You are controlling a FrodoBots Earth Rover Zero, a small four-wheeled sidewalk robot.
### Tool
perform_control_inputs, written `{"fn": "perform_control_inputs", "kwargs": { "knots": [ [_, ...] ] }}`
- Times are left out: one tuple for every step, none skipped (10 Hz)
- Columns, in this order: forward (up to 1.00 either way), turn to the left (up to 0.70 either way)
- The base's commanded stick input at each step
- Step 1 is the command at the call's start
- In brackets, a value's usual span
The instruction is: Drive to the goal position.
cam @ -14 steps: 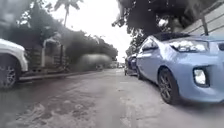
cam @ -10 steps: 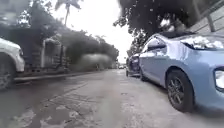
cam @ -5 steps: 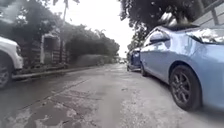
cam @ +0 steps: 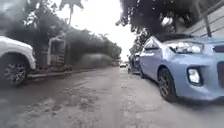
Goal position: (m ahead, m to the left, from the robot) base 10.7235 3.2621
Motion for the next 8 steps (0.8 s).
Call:
{"fn": "perform_control_inputs", "kwargs": {
  "knots": [
    [-0.70, 0.00],
    [-0.70, 0.00],
    [-0.70, 0.00],
    [-0.70, 0.00],
    [-0.70, 0.00],
    [-0.70, 0.00],
    [-0.70, 0.00],
    [-0.70, 0.00]
  ]
}}
